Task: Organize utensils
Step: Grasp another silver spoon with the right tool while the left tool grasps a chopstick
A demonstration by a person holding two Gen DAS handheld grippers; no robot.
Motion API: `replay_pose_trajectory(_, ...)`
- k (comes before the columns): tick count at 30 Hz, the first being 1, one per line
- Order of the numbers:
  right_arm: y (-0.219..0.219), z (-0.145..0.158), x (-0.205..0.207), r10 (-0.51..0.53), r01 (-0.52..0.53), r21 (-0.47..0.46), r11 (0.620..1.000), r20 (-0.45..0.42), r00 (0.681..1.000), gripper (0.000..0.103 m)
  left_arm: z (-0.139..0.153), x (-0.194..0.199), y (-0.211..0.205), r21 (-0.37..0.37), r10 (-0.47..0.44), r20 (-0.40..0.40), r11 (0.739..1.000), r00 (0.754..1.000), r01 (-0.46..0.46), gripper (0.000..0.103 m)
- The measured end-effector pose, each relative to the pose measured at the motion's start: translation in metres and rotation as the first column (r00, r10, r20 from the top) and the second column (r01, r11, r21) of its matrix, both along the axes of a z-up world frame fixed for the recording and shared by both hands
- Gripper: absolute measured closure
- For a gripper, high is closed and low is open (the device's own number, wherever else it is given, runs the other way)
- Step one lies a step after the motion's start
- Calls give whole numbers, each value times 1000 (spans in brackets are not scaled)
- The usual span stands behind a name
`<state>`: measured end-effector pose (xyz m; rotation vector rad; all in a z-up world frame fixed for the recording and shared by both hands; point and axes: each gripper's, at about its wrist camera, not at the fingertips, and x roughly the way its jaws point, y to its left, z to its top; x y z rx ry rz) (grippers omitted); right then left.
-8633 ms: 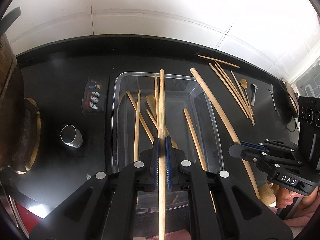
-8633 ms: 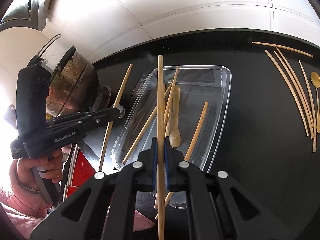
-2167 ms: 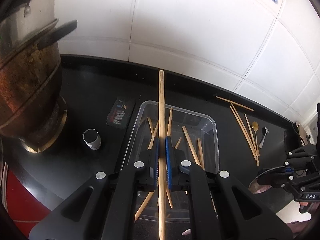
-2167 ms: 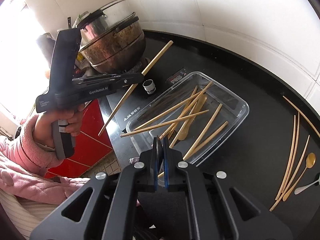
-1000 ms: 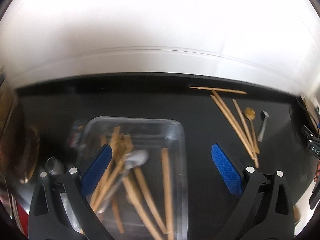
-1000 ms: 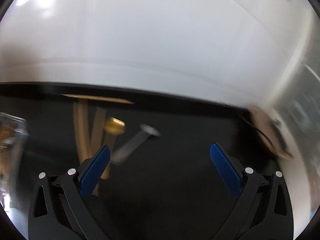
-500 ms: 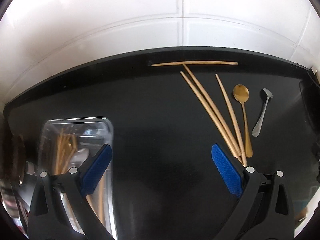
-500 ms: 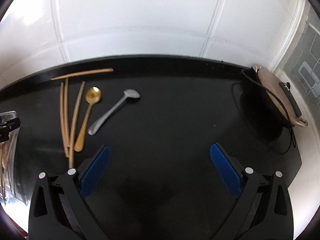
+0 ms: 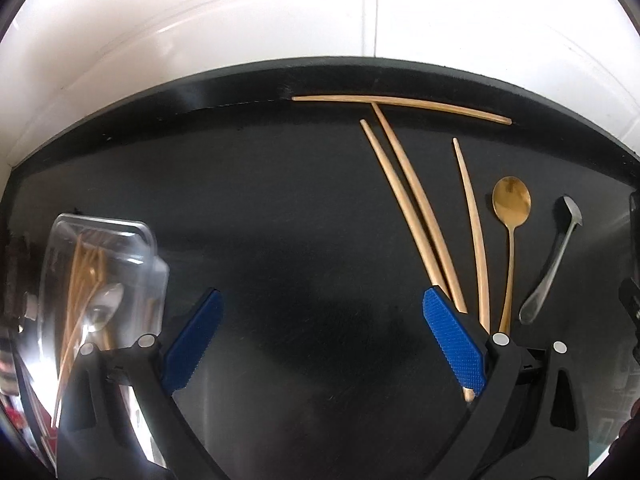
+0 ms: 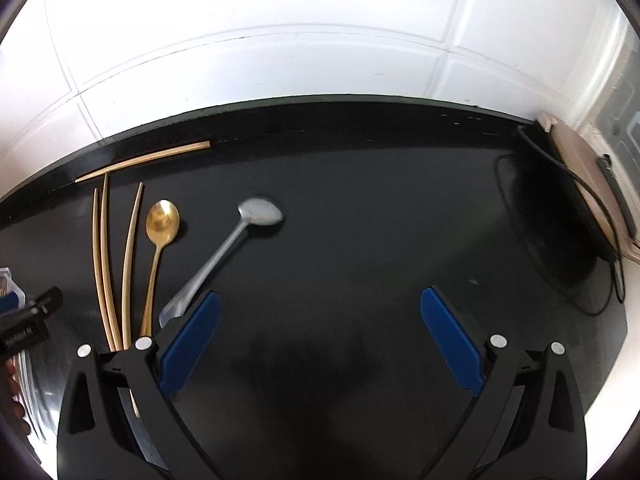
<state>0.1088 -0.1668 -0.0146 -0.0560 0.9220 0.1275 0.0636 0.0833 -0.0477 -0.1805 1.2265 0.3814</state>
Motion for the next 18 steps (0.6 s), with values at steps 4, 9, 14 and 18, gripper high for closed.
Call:
replay_pose_trajectory(4,16,-16,28,-15,14,-12,1000,-33,999,6,-19,18,-2,-37,13,-29,999,999,-14,6)
replay_pose_trajectory(9,34,-32,56,-35,33,-28,999,-66,997,6,-34,36,-4,-60,3,-42,998,999,-6,6)
replay_pose_trajectory(14,49,-50,71,-27,27,-1,1000,-72,997,6,-36,34,1,-67,10,-11,998,1000,-11,5)
replay_pose_trajectory(18,51,-55,72,-24,26,66,997,-41,999,5,-36,27,15,-73,21,-4,997,1000,-21,5)
